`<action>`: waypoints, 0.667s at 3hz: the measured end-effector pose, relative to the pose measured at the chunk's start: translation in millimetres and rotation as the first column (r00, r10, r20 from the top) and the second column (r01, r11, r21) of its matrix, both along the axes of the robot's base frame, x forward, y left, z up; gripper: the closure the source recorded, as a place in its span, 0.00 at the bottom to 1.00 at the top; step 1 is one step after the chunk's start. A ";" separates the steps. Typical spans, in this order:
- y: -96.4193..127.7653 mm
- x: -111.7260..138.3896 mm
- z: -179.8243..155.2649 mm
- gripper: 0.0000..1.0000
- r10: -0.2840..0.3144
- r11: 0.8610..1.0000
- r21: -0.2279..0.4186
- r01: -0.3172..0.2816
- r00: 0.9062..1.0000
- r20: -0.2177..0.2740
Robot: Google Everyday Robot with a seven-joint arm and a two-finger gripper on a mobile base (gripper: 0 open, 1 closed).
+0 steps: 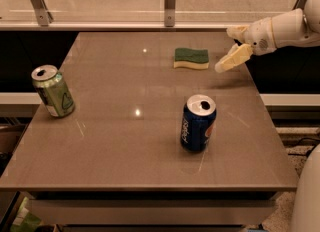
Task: Move sponge near green can
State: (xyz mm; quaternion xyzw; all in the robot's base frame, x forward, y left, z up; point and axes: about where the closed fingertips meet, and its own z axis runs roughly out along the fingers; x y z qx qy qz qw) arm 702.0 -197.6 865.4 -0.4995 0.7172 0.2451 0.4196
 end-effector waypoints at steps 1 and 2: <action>9.3 4.5 -7.1 0.00 0.015 1.000 0.013 -0.015 1.000 -0.002; 15.6 5.9 -11.0 0.00 0.024 0.999 0.025 -0.024 1.000 0.003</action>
Offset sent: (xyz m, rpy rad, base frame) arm 0.0050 0.0174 -0.0124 0.0366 -0.0162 0.0253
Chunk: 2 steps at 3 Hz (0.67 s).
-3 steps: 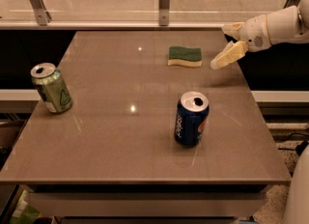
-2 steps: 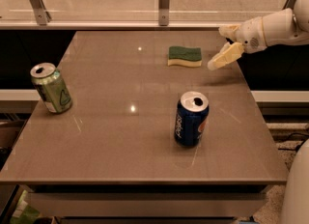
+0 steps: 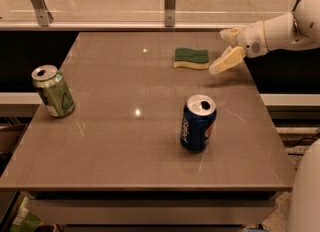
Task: Move sponge near green can
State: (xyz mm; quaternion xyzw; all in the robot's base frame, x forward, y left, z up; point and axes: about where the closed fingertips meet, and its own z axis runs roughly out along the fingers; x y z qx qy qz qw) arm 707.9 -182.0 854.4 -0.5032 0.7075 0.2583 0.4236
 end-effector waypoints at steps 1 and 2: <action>9.8 3.5 -4.8 0.00 0.011 1.000 0.012 -0.011 1.000 0.005; 20.6 9.0 -8.7 0.00 0.022 0.999 0.026 -0.022 1.000 0.008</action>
Offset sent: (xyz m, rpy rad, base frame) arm 0.0142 0.0259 -0.0091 0.0402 -0.0177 0.0240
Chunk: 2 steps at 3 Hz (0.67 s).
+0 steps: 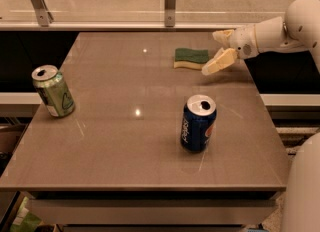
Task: Move sponge near green can
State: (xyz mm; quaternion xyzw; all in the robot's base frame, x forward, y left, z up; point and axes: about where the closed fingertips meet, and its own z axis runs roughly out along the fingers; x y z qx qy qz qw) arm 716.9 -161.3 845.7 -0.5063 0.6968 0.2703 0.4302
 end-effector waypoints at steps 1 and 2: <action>7.4 2.9 -1.3 0.00 0.011 1.000 0.005 -0.011 1.000 0.002; 15.1 4.2 -8.0 0.00 0.029 1.000 0.001 -0.029 1.000 -0.008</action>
Offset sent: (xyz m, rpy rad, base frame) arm 0.0050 0.0176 -0.0127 -0.0083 0.0136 0.0421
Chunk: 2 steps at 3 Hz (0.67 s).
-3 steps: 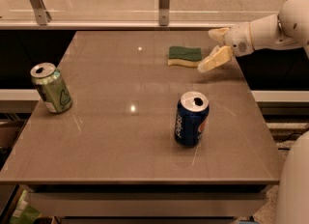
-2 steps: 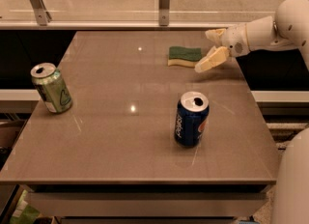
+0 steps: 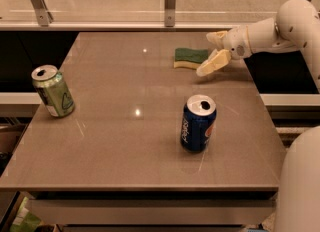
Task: Move sponge near green can
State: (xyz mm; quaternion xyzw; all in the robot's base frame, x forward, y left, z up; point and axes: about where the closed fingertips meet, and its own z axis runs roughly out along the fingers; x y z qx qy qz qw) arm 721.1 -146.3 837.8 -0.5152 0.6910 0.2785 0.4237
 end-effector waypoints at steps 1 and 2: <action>5.4 -0.6 -9.5 0.00 0.011 1.000 -0.014 -0.011 1.000 -0.014; 10.6 -1.4 -18.7 0.00 0.021 0.999 -0.032 -0.022 0.999 -0.030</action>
Offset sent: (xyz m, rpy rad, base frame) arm -0.0038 0.0097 -0.0258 -0.0583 0.0436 0.0249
